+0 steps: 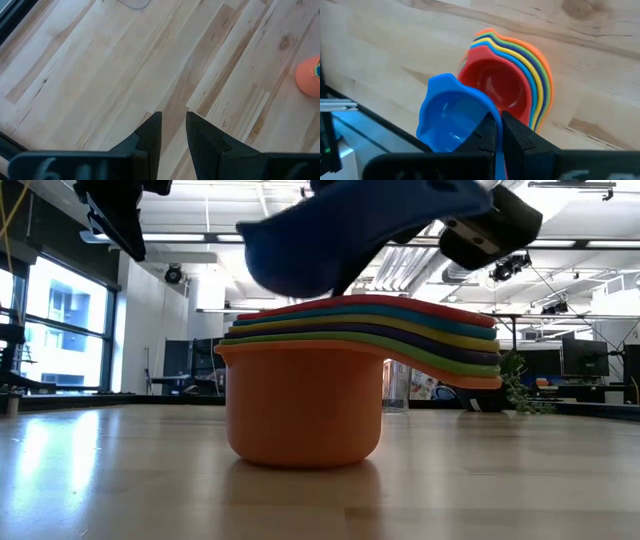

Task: Nest measuring cups in basket
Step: Stack the blue measuring cup on the pink measuring cup

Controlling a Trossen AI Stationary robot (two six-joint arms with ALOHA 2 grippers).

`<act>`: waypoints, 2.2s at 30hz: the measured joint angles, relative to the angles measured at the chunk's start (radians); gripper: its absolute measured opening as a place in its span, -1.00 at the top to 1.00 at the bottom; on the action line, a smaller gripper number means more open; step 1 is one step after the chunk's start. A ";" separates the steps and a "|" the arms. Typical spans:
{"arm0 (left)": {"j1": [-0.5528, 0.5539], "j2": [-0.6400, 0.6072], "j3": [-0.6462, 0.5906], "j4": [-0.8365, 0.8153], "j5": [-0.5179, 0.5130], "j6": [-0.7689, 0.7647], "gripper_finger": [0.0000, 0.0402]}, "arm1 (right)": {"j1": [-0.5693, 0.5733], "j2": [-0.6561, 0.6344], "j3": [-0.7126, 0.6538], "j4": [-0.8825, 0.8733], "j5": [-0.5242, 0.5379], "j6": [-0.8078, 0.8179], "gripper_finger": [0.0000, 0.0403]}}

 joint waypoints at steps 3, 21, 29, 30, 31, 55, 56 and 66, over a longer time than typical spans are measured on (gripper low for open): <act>0.000 0.000 0.000 0.000 0.000 0.000 0.61 | 0.000 0.017 0.000 -0.001 -0.020 0.002 1.00; 0.000 0.000 0.000 0.000 0.000 0.000 0.61 | -0.021 0.028 0.000 -0.030 -0.010 0.011 1.00; 0.000 0.000 0.000 0.000 0.000 0.001 0.61 | -0.020 0.028 0.000 -0.030 -0.015 0.017 1.00; 0.000 0.000 0.000 0.000 0.000 0.000 0.61 | -0.020 0.028 0.000 -0.030 -0.015 0.017 1.00; 0.000 0.000 0.000 0.000 0.000 0.001 0.61 | -0.020 0.028 0.000 -0.030 -0.015 0.017 1.00; 0.000 0.000 0.000 0.000 0.000 0.035 0.61 | -0.020 0.028 -0.001 -0.029 0.011 0.008 0.69; 0.000 0.000 0.000 0.000 0.000 0.035 0.61 | -0.020 0.028 -0.001 -0.029 0.006 0.008 0.69; 0.000 0.000 0.000 0.000 0.000 0.035 0.61 | -0.020 0.025 0.015 -0.057 -0.019 0.008 0.68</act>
